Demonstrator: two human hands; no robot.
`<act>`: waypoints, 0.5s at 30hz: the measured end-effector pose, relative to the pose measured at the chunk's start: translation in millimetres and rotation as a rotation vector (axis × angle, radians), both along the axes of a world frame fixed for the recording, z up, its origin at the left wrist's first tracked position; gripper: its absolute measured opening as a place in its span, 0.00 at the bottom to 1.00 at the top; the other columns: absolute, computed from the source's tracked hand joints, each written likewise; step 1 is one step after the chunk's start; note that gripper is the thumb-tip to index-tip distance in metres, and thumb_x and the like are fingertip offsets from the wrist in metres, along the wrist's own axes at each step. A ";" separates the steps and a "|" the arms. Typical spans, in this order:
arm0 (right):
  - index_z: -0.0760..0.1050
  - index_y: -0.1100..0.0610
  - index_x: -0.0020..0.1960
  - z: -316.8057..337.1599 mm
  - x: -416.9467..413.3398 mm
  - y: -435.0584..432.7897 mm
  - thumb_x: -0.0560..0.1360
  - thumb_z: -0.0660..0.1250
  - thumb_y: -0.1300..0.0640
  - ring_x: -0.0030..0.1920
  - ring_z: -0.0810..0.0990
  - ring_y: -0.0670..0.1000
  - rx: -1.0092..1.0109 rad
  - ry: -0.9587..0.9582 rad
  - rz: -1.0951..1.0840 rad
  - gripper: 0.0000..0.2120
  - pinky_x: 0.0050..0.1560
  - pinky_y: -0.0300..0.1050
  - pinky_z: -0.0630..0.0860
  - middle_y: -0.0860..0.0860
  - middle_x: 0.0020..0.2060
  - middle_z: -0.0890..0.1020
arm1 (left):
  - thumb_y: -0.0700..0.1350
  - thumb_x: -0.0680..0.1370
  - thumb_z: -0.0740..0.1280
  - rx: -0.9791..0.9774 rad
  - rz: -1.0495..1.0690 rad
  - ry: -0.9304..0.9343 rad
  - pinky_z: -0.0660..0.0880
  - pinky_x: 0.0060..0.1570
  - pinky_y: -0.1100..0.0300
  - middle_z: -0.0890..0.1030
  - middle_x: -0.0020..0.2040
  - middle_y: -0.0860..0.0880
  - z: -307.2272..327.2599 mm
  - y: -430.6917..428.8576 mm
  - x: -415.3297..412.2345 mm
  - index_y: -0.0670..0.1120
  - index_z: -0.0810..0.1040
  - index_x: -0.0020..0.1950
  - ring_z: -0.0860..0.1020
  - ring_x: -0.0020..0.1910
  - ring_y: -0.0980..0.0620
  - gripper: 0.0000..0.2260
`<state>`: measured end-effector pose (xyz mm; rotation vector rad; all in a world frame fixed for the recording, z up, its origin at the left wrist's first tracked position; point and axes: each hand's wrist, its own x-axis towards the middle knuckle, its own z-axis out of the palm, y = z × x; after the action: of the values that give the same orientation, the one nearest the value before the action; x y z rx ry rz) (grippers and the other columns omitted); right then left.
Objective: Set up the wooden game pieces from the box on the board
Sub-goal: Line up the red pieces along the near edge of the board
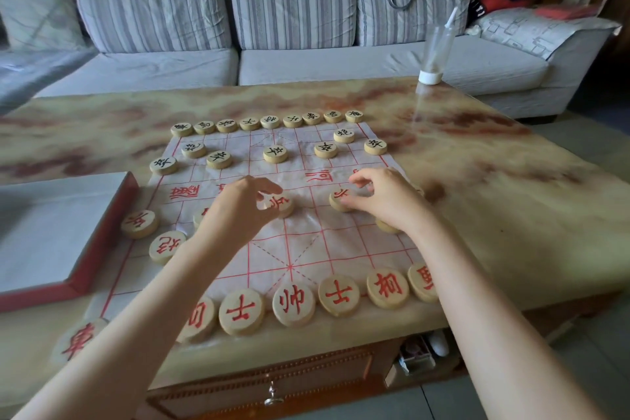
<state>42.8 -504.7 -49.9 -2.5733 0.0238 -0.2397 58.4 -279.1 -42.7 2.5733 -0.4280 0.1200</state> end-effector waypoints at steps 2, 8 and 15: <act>0.74 0.53 0.61 -1.9 2.6 7.5 0.68 0.71 0.41 0.59 0.73 0.49 -0.061 0.010 0.004 0.26 0.51 0.40 0.66 0.50 0.57 0.78 | 0.42 0.72 0.70 0.045 -0.007 0.007 0.73 0.53 0.59 0.79 0.58 0.48 -0.9 6.5 4.5 0.49 0.77 0.59 0.77 0.55 0.52 0.16; 0.72 0.57 0.56 -2.9 7.5 16.1 0.63 0.65 0.30 0.57 0.73 0.53 -0.178 -0.010 -0.058 0.35 0.57 0.49 0.70 0.52 0.54 0.77 | 0.44 0.73 0.69 0.131 -0.094 -0.041 0.72 0.56 0.58 0.76 0.62 0.48 4.0 -0.2 13.6 0.49 0.73 0.64 0.76 0.58 0.51 0.19; 0.74 0.57 0.50 -7.1 13.4 18.1 0.65 0.73 0.40 0.54 0.74 0.53 -0.162 0.016 -0.081 0.24 0.55 0.51 0.72 0.50 0.50 0.77 | 0.40 0.74 0.67 0.161 -0.187 0.072 0.73 0.56 0.57 0.76 0.63 0.48 9.9 -5.1 22.7 0.53 0.72 0.65 0.77 0.57 0.49 0.21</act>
<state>56.3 -486.6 -57.1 -2.7385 0.1196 -0.2606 81.1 -284.2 -32.8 2.6686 -0.6727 -0.0761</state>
